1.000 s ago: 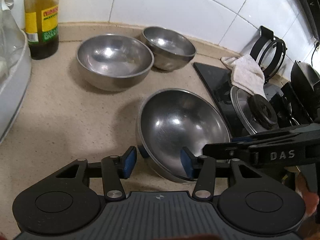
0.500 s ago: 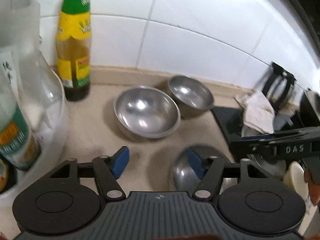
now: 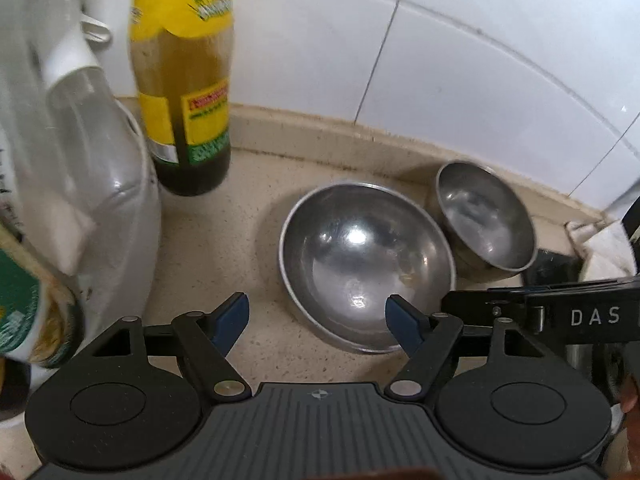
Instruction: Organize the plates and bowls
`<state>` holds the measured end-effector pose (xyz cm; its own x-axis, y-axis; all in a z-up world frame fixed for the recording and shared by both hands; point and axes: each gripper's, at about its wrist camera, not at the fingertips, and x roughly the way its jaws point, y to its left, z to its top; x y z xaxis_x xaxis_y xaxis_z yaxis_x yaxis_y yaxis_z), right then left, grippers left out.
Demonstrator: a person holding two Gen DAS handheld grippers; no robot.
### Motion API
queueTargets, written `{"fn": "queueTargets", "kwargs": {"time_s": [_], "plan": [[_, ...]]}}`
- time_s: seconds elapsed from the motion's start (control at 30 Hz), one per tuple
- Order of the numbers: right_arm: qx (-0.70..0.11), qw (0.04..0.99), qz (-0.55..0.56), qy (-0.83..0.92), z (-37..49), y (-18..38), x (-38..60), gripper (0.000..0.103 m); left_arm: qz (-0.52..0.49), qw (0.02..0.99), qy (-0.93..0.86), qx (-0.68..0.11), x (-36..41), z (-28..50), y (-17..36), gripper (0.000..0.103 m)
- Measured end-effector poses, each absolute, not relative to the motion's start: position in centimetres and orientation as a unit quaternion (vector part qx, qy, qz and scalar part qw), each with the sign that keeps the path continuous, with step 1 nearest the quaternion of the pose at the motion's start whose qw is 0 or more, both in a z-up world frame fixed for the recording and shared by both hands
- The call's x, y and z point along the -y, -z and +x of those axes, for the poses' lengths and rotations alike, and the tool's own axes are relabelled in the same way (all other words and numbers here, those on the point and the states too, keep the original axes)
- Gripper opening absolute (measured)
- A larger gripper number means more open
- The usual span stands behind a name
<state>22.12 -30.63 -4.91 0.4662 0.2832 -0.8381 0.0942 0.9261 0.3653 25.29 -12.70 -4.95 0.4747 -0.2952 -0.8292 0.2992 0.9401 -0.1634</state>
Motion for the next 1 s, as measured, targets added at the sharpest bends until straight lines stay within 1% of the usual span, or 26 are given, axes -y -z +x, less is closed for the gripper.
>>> {"fn": "queueTargets", "kwargs": {"time_s": [0.1, 0.17, 0.2, 0.23, 0.27, 0.37, 0.53, 0.73, 1.0], "plan": [[-0.523, 0.827, 0.196, -0.061, 23.3, 5.8, 30.7, 0.049, 0.031, 0.854, 0.169, -0.491, 13.4, 26.6, 5.9, 0.08], [-0.527, 0.823, 0.205, -0.059, 24.1, 6.3, 30.8, 0.049, 0.035, 0.85, 0.18, -0.493, 13.6, 27.4, 6.4, 0.07], [-0.529, 0.82, 0.209, -0.058, 24.4, 6.5, 30.9, 0.049, 0.035, 0.849, 0.185, -0.494, 13.8, 27.7, 6.7, 0.061], [-0.533, 0.817, 0.211, -0.059, 24.8, 6.8, 30.9, 0.046, 0.033, 0.846, 0.19, -0.498, 13.9, 28.1, 7.0, 0.053], [-0.536, 0.815, 0.212, -0.06, 25.2, 7.0, 30.8, 0.037, 0.031, 0.843, 0.192, -0.501, 14.0, 28.4, 7.3, 0.052], [-0.54, 0.811, 0.216, -0.062, 25.6, 7.8, 30.2, 0.025, 0.043, 0.843, 0.201, -0.498, 14.1, 28.3, 7.7, 0.046], [-0.542, 0.817, 0.186, -0.062, 25.3, 7.6, 29.5, 0.022, 0.032, 0.84, 0.218, -0.496, 13.1, 28.5, 7.1, 0.032], [-0.538, 0.821, 0.178, -0.066, 24.5, 5.9, 29.7, 0.021, 0.038, 0.846, 0.226, -0.482, 13.0, 27.2, 5.1, 0.032], [-0.518, 0.835, 0.17, -0.082, 21.5, 1.7, 30.1, 0.021, 0.034, 0.85, 0.251, -0.461, 12.7, 23.3, 1.0, 0.032]]}}
